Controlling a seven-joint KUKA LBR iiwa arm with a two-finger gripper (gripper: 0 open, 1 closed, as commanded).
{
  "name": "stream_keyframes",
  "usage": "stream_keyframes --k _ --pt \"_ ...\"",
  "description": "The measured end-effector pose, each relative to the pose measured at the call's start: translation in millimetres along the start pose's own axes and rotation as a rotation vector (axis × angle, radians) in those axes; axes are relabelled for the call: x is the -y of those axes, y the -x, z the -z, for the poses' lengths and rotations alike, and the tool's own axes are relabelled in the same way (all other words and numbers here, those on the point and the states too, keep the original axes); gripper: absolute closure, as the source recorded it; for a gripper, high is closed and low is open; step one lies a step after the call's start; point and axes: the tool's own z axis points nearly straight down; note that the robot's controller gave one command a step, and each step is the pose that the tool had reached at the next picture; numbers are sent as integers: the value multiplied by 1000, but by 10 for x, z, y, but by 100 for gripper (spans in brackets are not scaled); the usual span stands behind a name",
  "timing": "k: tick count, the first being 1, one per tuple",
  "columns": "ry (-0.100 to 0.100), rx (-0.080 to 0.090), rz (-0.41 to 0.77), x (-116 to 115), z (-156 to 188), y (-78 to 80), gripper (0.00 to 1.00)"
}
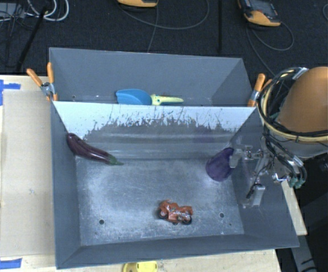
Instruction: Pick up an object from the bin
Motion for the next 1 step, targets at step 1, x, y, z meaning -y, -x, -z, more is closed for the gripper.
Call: stream_keyframes --k 1 --pt "-1 8 5 -10 42 15 100"
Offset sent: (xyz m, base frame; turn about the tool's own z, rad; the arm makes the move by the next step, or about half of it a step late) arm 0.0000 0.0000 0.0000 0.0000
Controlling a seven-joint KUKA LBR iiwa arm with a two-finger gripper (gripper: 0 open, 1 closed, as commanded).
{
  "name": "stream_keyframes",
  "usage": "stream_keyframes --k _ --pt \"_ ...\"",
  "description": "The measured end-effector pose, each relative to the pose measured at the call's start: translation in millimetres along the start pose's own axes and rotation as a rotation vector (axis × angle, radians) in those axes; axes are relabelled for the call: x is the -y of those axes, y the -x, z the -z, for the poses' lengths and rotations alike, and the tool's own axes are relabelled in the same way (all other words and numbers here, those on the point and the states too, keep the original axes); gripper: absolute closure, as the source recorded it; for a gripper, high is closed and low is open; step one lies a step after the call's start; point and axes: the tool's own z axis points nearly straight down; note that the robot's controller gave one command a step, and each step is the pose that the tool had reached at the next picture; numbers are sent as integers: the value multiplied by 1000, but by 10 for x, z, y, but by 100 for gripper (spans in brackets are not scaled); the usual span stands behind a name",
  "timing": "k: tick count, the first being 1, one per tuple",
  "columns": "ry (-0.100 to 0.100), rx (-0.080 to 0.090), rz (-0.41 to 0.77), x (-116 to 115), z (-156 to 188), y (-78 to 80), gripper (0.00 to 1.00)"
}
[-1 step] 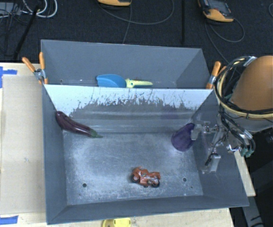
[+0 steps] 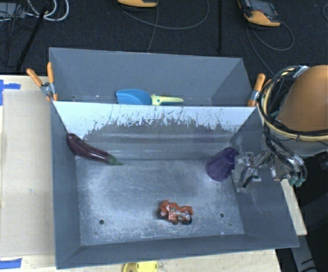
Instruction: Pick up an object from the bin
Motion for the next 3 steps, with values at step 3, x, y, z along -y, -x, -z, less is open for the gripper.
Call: stream_keyframes --k 3 --pt "-2 8 11 -125 -521 102 0"
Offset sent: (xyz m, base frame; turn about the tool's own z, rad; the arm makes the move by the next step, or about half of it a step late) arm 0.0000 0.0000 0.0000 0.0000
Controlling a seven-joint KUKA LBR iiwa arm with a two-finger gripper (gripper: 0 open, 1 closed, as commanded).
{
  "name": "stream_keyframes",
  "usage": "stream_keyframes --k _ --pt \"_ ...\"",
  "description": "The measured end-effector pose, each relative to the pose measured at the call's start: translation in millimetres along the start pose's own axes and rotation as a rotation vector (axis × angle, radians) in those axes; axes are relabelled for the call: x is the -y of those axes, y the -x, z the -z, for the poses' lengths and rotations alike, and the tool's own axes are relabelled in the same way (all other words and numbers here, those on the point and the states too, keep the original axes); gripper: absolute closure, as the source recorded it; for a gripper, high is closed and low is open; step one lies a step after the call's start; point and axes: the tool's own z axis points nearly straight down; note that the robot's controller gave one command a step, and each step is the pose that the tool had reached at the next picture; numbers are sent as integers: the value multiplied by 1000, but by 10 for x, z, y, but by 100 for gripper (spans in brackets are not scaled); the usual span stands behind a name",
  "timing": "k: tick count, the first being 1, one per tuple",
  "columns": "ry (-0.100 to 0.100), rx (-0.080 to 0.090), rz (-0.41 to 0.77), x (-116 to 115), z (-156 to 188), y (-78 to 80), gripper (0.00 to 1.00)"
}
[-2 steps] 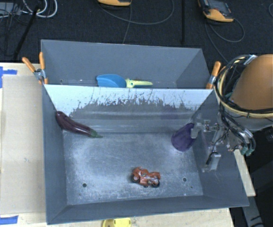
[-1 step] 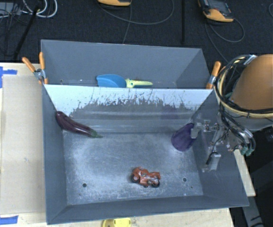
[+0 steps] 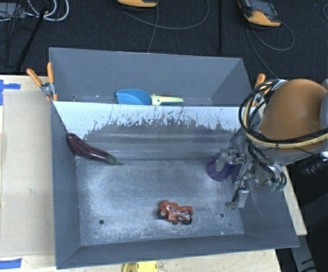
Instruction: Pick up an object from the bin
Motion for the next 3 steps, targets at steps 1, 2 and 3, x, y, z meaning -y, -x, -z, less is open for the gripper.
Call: stream_keyframes --k 1,2,3 --pt "1 -6 -44 -512 -432 118 0" --pt "6 -2 13 -689 -979 21 0" --pt "3 -5 27 -612 -1116 -18 0"
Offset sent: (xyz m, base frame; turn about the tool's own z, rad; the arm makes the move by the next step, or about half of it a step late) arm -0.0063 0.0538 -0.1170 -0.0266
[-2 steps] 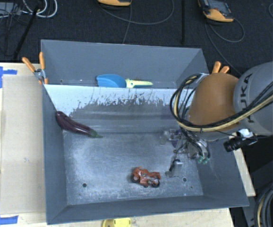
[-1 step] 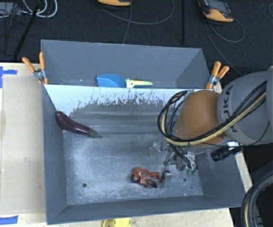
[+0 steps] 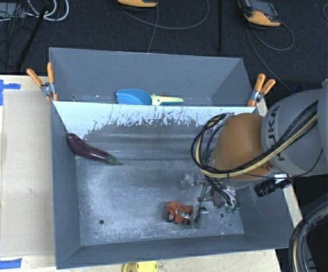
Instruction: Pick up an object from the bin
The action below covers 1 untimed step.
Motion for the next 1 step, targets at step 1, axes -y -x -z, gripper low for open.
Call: stream_keyframes --k 1 --pt "-2 -7 4 -123 -67 116 0"
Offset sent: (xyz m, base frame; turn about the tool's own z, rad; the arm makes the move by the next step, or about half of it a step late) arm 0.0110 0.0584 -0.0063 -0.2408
